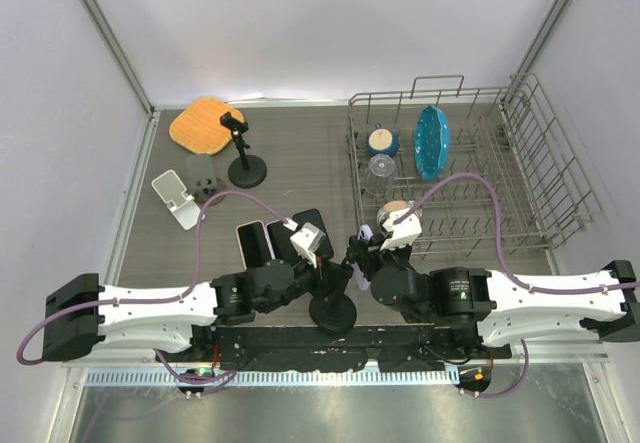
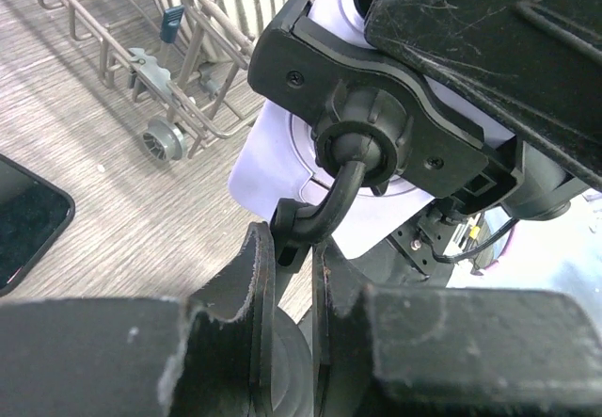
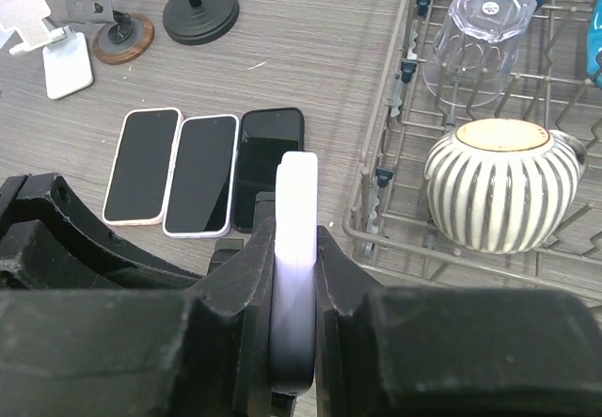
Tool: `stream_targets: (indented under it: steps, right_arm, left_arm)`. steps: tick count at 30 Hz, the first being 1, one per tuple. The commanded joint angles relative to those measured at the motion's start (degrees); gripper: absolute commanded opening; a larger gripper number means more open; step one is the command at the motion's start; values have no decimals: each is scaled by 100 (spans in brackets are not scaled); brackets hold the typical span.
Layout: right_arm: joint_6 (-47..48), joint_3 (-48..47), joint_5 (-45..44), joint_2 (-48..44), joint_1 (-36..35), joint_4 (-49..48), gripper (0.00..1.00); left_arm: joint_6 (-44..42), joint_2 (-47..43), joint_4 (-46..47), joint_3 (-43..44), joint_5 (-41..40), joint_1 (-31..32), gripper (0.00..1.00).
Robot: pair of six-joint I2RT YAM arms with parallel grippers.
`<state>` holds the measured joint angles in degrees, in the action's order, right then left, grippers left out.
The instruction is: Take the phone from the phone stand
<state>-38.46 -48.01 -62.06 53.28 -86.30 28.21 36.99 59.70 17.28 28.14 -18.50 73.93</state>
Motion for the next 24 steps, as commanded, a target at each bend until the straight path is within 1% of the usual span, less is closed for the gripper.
stream_targets:
  steps: [1,2,3,4,6,7,10,14,20,24]
  right_arm:
    - [838,-69,-414,-248,-36,213,1]
    - [1057,-42,-325,-239,-36,72,1]
    - [1120,-16,-254,-221,-36,-164,1]
    - [1199,19,-132,-186,-36,-271,1]
    - [1384,28,-26,-134,-36,-499,1]
    - [1454,20,10,-64,-36,-553,1]
    - [1631,-33,124,42,-45,-702,1]
    - [1736,-51,256,139,-45,-834,1]
    - [1798,-42,397,192,-45,-984,1]
    - [1842,-42,493,245,-45,-1063,1]
  left_arm:
    - [-269,-283,573,-379,-1008,-186,0]
    - [-385,-318,914,-493,-911,-186,8]
    - [-534,-354,987,-511,-814,-195,18]
    - [-805,-389,1032,-520,-691,-195,37]
    - [-1123,-424,1067,-450,-305,-195,52]
    - [-1237,-433,1076,-432,-216,-195,61]
    - [-1580,-468,1058,-380,-48,-195,65]
    - [-1879,-565,1058,-301,4,-195,64]
    - [-2293,-407,1084,-90,505,-195,64]
    - [-2442,-223,1085,33,444,-204,62]
